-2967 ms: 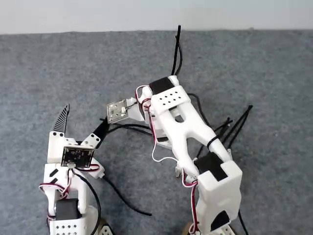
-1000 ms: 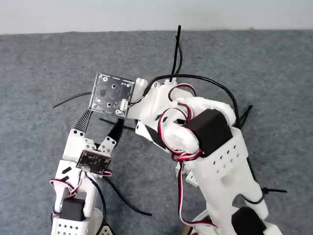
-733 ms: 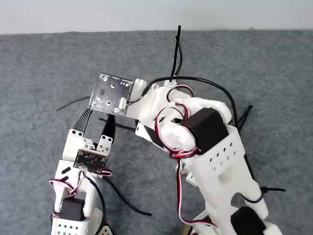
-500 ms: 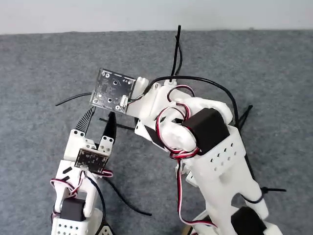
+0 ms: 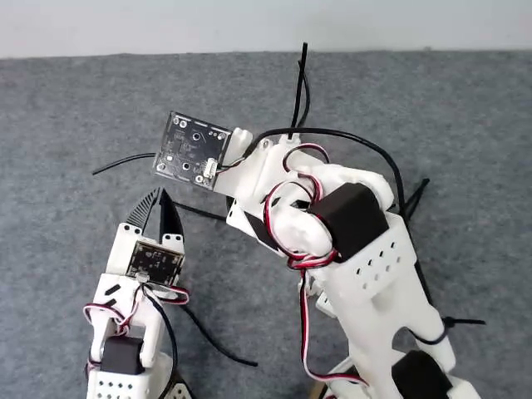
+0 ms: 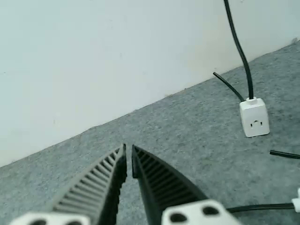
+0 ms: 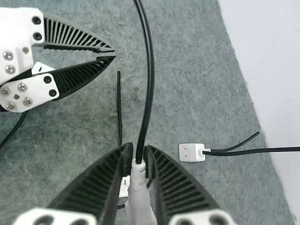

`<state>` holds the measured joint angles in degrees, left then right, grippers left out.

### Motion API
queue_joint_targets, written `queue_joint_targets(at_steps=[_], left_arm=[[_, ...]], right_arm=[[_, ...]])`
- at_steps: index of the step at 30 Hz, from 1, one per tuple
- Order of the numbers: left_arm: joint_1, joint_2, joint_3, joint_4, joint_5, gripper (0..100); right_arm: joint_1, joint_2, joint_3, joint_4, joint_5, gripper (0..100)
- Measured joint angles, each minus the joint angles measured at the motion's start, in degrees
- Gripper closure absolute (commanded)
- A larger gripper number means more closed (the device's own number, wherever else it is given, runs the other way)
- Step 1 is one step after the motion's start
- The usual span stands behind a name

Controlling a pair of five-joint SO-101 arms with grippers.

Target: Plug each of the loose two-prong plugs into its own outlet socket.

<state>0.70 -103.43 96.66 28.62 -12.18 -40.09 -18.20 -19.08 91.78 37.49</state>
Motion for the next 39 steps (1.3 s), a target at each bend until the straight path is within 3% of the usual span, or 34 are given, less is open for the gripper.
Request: queue_joint_targets(at_steps=[13,27,39], left_arm=[[-6.2,0.0,0.0,-1.0,0.0,99],[-6.6,0.0,0.0,-1.0,0.0,99],[-6.6,0.0,0.0,-1.0,0.0,99]], right_arm=[[0.1,13.8,0.1,-5.1,0.3,99.0],[2.1,21.7,0.1,-1.1,14.9,99.0],[5.4,34.3,0.1,-2.5,18.1,98.9]])
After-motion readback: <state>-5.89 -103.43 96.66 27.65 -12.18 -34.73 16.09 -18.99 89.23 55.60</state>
